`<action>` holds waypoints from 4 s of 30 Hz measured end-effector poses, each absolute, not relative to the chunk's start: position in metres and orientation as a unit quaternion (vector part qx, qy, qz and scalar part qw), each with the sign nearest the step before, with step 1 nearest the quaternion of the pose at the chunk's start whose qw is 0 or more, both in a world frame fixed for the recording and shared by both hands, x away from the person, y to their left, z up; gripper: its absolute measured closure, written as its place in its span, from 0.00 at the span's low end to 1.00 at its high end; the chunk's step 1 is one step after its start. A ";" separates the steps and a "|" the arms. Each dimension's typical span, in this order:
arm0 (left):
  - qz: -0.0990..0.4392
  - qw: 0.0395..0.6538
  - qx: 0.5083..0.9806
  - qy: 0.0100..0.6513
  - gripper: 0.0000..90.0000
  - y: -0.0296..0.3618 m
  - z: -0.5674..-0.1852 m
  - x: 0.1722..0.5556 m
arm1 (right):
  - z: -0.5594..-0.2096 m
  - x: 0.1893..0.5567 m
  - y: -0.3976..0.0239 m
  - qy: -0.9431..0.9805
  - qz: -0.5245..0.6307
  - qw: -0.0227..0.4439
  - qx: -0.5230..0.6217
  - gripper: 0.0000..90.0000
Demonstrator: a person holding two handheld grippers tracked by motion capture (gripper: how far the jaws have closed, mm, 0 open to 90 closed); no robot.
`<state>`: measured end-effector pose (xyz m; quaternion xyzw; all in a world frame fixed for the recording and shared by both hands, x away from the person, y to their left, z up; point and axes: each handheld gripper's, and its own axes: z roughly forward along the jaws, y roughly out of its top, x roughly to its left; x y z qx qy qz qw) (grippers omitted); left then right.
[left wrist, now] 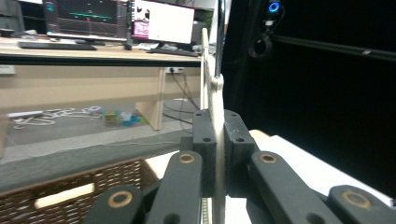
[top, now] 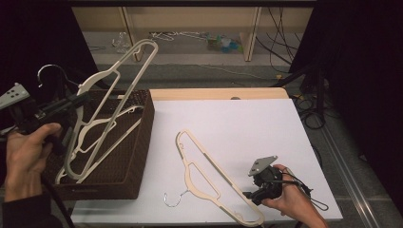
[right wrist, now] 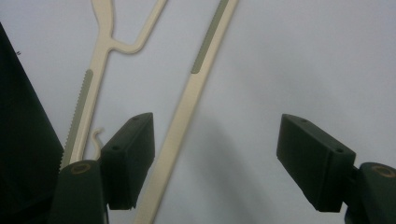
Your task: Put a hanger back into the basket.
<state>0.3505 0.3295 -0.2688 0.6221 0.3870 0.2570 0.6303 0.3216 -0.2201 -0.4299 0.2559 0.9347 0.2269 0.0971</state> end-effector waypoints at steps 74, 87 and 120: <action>0.216 0.451 0.698 0.512 0.88 0.389 -0.398 0.410 | -0.432 0.322 -0.219 0.936 0.223 0.093 0.256 0.27; 0.245 0.396 0.681 0.565 0.86 0.399 -0.405 0.408 | -0.433 0.322 -0.218 0.936 0.224 0.092 0.255 0.27; 0.210 0.546 0.728 0.359 0.35 0.197 -0.343 0.325 | -0.432 0.324 -0.221 0.929 0.237 0.094 0.270 0.25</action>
